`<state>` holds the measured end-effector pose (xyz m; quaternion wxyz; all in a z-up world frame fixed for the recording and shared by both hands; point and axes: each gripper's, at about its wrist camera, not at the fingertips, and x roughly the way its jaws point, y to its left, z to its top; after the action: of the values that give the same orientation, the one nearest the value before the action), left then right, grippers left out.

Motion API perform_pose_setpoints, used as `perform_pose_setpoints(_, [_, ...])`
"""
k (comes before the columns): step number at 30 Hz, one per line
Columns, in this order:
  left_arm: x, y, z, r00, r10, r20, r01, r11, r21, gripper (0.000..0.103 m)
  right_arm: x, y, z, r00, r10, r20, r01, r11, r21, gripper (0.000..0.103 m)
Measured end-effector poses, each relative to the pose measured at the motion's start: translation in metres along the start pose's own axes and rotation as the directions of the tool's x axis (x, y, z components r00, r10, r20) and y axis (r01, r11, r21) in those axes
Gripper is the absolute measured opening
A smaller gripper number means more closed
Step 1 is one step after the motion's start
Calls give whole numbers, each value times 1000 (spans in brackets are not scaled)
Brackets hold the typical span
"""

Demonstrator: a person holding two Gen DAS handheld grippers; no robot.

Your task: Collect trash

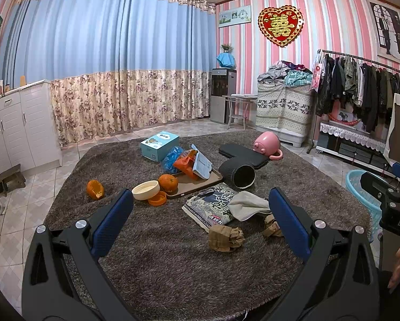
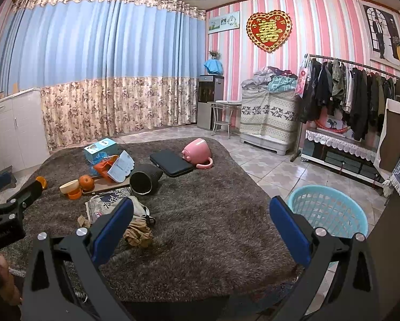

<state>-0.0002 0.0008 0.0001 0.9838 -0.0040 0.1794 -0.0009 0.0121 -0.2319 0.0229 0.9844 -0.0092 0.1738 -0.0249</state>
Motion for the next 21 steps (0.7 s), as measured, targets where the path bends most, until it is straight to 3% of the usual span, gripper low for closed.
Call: perform_pose_setpoints(21, [0, 0, 0, 1000, -1, -1, 1, 1000, -1, 98, 2, 1, -3, 1000, 7, 0, -7, 1000, 5, 99])
